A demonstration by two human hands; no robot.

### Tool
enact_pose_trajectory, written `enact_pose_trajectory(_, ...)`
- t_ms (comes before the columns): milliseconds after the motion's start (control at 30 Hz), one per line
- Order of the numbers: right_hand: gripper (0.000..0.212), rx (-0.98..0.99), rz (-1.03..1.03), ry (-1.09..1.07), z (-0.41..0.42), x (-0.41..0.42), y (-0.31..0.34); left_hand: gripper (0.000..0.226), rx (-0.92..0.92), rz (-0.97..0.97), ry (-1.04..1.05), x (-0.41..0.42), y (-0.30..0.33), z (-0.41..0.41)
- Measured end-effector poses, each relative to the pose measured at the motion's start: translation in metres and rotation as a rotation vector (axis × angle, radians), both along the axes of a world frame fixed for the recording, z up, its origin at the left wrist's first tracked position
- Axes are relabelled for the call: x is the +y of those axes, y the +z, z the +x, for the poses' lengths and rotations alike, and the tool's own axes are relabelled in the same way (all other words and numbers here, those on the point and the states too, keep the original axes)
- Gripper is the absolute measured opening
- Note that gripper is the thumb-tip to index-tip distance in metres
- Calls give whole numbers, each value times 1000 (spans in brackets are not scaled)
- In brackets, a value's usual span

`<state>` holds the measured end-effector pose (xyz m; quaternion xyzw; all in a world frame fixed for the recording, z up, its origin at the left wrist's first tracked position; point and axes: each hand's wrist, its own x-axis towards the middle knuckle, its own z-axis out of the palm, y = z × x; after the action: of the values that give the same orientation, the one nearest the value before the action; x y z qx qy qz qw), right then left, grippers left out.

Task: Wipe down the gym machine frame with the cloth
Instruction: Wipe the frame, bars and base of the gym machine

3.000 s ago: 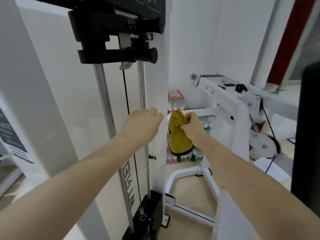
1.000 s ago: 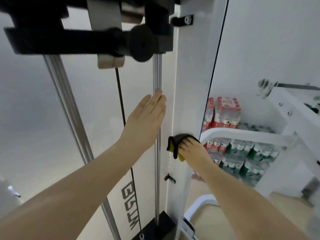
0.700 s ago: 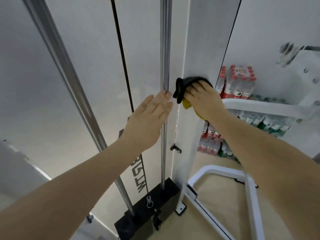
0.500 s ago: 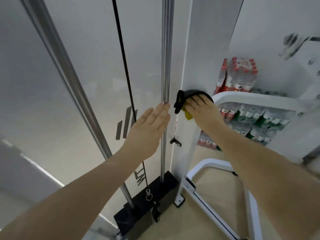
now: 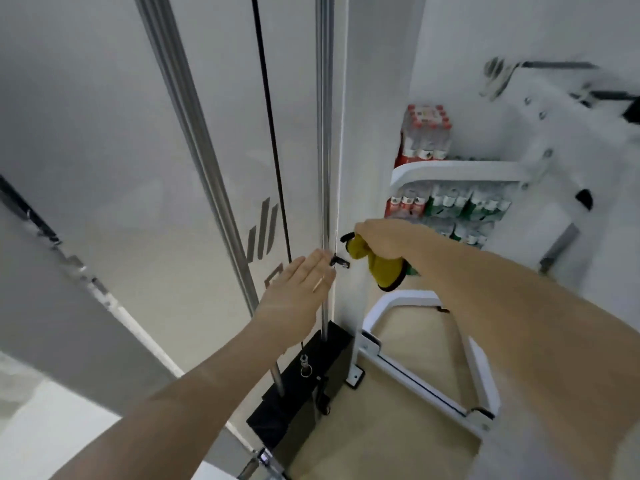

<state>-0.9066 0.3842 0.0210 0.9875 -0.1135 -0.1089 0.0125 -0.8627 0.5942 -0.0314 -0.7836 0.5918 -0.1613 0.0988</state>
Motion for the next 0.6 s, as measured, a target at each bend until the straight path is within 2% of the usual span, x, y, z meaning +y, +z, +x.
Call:
enact_pose_trajectory(100,23,-213,234,-216,-34,34,18,68,99,-89,-124,15,16,-9)
enact_pose_trajectory(200,30,-621,502,-406,-77,70,39,65,210,-133,-311,29,24,-29)
enact_pose_trajectory(267,28,-907,730,-492,-111,94,54,59,391,-149,-442,37,29,-49)
enact_pose_trajectory(333,26,-1128,875,-611,-151,114,72,52,598,-139,-507,46,35,-72)
enact_pose_trajectory(400,25,-1275,846,-682,-194,130,86,46,819,-113,-507,56,47,-99)
enact_pose_trajectory(533,15,-1492,578,-695,-266,158,110,38,1339,-14,-379,72,61,-140)
enact_pose_trajectory(600,20,-1443,435,-630,-285,170,114,38,1497,22,-350,76,62,-153)
